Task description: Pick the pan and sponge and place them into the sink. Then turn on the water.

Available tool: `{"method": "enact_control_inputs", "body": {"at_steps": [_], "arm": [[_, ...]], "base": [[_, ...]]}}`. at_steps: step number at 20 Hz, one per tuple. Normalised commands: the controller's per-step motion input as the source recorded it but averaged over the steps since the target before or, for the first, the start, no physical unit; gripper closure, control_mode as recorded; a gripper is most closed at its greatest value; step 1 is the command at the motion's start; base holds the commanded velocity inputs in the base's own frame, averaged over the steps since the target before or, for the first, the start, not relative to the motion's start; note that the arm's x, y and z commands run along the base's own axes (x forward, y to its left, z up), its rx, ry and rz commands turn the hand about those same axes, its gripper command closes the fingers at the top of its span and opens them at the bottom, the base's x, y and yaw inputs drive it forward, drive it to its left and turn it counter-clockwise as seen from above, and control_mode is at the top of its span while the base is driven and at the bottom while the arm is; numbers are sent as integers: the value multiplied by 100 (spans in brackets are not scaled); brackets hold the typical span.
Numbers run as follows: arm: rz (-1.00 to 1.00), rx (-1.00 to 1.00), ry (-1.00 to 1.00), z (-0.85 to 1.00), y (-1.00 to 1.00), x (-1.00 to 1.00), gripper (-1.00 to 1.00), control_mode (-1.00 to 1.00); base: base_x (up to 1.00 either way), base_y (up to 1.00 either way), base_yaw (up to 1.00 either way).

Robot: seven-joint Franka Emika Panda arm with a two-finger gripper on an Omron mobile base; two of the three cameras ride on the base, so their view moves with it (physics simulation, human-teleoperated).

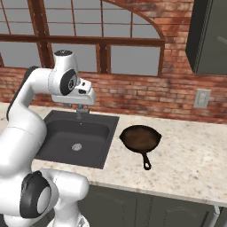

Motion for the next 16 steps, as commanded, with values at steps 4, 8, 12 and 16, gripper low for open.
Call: {"method": "enact_control_inputs", "body": {"at_steps": [4, 8, 12, 16], "arm": [[0, 0, 0, 0, -11, 0, -100, -100], [0, -6, 0, -5, -22, 0, -100, -100], [0, -9, 0, -9, -23, 0, -100, -100], [0, -11, 0, -16, -19, 0, -100, -100]], "base": [[0, 0, 0], [0, 0, 0], [0, 0, 0], [0, 0, 0]]}}
